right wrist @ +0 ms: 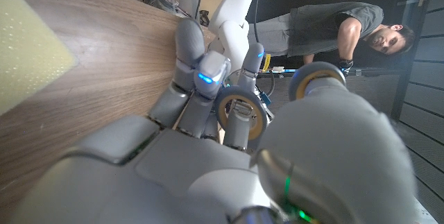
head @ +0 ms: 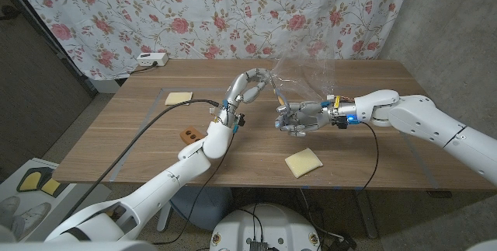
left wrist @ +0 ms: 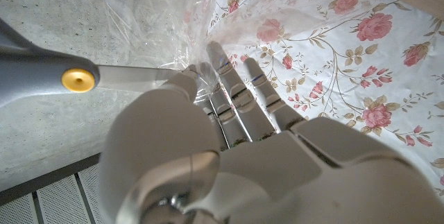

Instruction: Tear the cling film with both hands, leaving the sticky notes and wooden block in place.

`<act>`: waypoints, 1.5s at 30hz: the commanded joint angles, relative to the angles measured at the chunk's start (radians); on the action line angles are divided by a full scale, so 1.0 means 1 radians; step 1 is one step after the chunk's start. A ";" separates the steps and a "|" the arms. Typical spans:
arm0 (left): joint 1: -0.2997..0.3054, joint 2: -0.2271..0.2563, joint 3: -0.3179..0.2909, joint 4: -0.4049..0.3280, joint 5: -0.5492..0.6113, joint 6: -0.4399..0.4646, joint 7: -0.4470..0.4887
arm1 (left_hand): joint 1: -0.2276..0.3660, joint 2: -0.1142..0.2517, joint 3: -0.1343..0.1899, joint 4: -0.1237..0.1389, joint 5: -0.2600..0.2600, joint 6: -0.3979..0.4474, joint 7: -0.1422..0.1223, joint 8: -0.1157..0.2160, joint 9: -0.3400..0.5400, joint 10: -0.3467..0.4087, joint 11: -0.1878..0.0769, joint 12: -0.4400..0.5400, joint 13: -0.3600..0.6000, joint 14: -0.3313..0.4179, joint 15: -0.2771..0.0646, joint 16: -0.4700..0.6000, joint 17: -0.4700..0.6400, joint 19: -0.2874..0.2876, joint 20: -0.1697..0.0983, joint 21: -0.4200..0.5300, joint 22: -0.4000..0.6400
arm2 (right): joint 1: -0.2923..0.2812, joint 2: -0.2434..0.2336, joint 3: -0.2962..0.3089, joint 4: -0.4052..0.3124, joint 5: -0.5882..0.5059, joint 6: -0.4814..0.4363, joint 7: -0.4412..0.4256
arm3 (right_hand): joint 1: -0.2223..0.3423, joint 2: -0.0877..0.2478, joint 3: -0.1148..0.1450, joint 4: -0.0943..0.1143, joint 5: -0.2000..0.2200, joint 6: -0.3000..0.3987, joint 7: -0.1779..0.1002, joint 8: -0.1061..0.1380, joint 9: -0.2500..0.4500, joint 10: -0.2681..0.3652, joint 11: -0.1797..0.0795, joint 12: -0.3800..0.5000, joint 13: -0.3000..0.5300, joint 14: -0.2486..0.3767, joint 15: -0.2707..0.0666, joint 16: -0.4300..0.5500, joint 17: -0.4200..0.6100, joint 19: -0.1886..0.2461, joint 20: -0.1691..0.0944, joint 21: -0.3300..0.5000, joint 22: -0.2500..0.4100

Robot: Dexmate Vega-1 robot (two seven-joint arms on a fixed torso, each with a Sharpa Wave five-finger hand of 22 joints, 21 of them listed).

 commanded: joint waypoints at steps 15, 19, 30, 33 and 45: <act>0.012 -0.012 0.002 -0.013 0.013 0.001 0.034 | -0.010 0.003 0.000 0.001 0.003 0.019 -0.002 0.002 0.012 0.027 -0.013 -0.001 0.013 0.010 0.004 -0.008 0.008 -0.010 -0.001 0.016 -0.011 | -0.020 -0.007 0.006 -0.014 -0.024 0.054 0.035 | 0.133 0.206 0.414 -0.314 -0.061 -0.030 0.030 -0.061 -0.055 0.248 -0.236 -0.007 0.054 0.012 -0.030 -0.003 0.003 -0.015 -0.085 0.037 -0.041; 0.008 -0.019 0.003 -0.002 0.010 -0.008 0.040 | -0.010 0.004 -0.001 0.001 0.003 0.020 -0.002 0.001 0.012 0.026 -0.013 -0.005 0.011 0.011 0.003 -0.009 0.009 -0.011 -0.002 0.019 -0.014 | -0.019 -0.012 0.001 -0.023 -0.041 0.058 0.027 | 0.145 0.218 0.398 -0.322 -0.130 -0.053 0.031 -0.071 -0.070 0.232 -0.220 -0.018 0.057 -0.015 -0.027 -0.003 0.002 -0.039 -0.085 0.036 -0.049; 0.005 -0.040 -0.003 0.013 0.000 -0.038 0.068 | -0.011 0.004 -0.001 0.001 0.003 0.021 -0.001 -0.003 0.012 0.029 -0.012 -0.007 0.013 0.012 0.003 -0.012 0.012 -0.014 -0.003 0.025 -0.021 | -0.029 -0.028 0.012 -0.052 -0.051 0.059 -0.021 | 0.178 0.252 0.369 -0.313 -0.365 -0.079 0.018 -0.065 -0.095 0.225 -0.200 -0.027 0.087 -0.060 -0.028 0.005 0.000 -0.065 -0.084 0.053 -0.036; 0.009 -0.047 -0.006 0.014 -0.011 -0.049 0.068 | -0.010 0.004 -0.001 0.000 0.002 0.021 0.000 -0.003 0.013 0.029 -0.012 -0.008 0.014 0.013 0.003 -0.013 0.013 -0.015 -0.003 0.027 -0.023 | -0.025 -0.026 0.007 -0.051 -0.052 0.054 -0.021 | 0.181 0.253 0.372 -0.311 -0.400 -0.081 0.017 -0.062 -0.094 0.226 -0.199 -0.026 0.097 -0.060 -0.028 0.007 0.001 -0.066 -0.084 0.052 -0.035; 0.027 -0.039 -0.014 -0.007 -0.004 -0.036 0.063 | -0.009 0.005 -0.001 -0.001 0.001 0.020 0.002 -0.004 0.018 0.031 -0.012 -0.010 0.016 0.016 0.003 -0.014 0.016 -0.017 -0.004 0.035 -0.028 | -0.045 -0.030 0.025 -0.050 -0.013 0.055 -0.022 | 0.167 0.234 0.388 -0.308 -0.477 -0.078 0.018 -0.056 -0.081 0.233 -0.231 -0.039 0.083 -0.053 -0.030 0.014 0.001 -0.068 -0.084 0.045 -0.050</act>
